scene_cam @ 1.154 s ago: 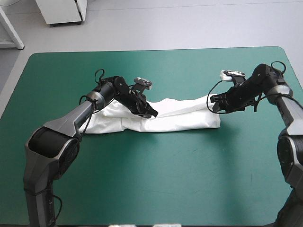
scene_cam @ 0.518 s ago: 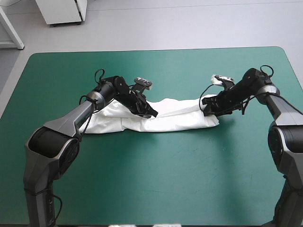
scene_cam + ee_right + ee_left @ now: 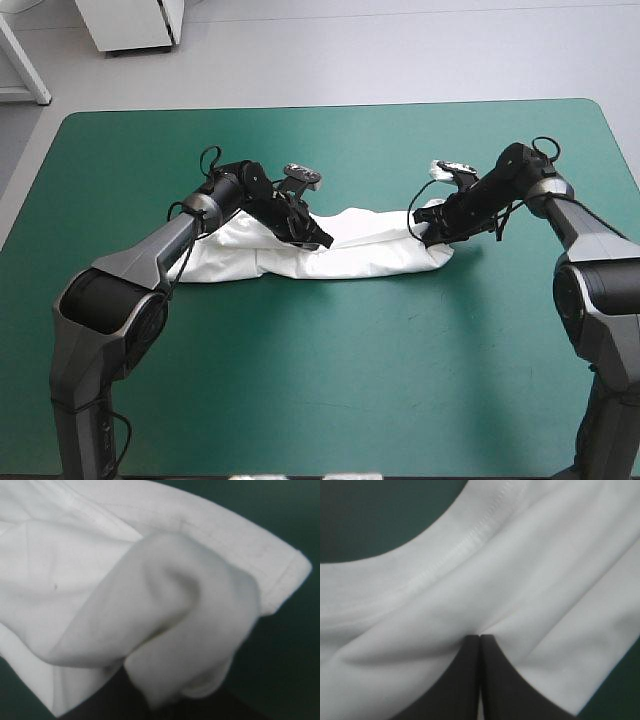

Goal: Fold the cloth

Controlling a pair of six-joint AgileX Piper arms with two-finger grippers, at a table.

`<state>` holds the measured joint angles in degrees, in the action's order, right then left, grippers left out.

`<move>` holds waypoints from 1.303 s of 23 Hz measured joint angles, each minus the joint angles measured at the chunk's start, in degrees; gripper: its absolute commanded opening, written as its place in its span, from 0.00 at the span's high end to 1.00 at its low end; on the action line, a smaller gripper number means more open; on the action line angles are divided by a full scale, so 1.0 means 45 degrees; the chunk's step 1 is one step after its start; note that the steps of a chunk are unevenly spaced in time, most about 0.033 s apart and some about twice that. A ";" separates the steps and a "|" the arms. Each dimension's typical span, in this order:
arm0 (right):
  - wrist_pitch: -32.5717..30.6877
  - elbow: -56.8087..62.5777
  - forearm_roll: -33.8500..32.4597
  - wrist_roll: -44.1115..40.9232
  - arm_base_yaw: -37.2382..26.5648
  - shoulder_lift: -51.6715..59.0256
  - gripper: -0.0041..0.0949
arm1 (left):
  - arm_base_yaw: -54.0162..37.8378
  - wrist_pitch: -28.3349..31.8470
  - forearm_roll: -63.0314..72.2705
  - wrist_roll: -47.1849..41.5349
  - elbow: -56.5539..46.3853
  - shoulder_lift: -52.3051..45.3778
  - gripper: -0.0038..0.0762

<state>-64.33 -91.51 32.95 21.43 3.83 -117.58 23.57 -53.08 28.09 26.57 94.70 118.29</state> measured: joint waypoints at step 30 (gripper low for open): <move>-0.1335 -0.2600 0.0667 -0.0186 0.0183 0.2617 0.97 | -0.0001 -0.1296 -0.1487 -0.0735 0.1808 -0.1056 0.96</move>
<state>-70.34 -103.22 35.95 20.59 4.65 -105.81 23.56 -58.92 21.40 23.26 102.83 113.54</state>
